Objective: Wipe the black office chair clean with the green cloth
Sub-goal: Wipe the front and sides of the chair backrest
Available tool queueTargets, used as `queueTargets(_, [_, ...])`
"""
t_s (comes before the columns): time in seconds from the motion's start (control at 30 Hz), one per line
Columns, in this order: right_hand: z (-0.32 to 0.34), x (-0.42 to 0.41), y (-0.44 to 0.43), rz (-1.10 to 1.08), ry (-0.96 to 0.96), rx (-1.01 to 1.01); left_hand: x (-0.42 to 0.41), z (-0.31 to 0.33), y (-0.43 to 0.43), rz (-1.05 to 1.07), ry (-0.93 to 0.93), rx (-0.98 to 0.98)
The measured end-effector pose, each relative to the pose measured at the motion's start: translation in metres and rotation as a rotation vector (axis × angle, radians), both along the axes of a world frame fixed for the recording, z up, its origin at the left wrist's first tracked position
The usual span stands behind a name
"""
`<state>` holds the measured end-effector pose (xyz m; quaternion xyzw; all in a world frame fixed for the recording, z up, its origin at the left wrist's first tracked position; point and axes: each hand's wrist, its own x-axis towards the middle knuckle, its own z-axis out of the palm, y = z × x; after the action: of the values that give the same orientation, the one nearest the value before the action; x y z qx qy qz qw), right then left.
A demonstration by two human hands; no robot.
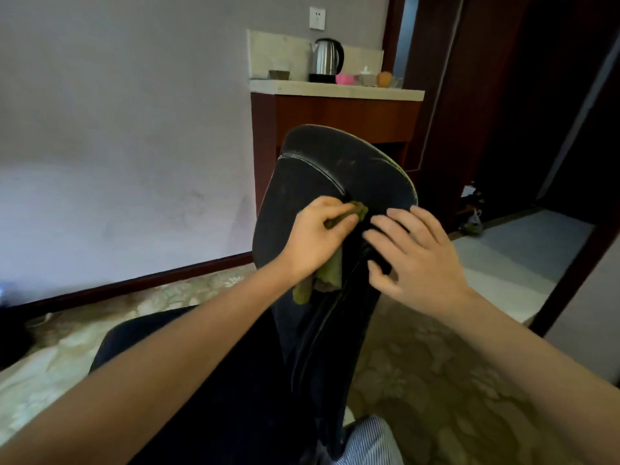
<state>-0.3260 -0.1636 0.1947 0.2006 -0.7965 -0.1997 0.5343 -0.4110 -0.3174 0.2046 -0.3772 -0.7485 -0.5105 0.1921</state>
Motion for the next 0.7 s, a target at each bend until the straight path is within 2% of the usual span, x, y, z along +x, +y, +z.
queueTargets(0.13, [-0.001, -0.004, 0.006, 0.036, -0.021, 0.009, 0.027, -0.024, -0.007, -0.160, 0.094, 0.064])
queueTargets(0.27, [-0.002, -0.004, 0.005, 0.025, -0.033, 0.004, 0.012, -0.028, -0.004, -0.121, 0.175, 0.097])
queueTargets(0.47, [-0.006, -0.009, 0.005, -0.038, -0.058, 0.000, -0.020, -0.029, 0.023, 0.179, -0.224, 0.347])
queueTargets(0.63, [-0.013, -0.014, 0.003, -0.101, -0.102, -0.036, -0.001, -0.072, 0.021, 0.317, -0.388, 0.090])
queueTargets(0.7, [-0.016, -0.017, 0.001, -0.136, -0.127, -0.025, 0.007, -0.081, 0.019, 0.301, -0.360, 0.137])
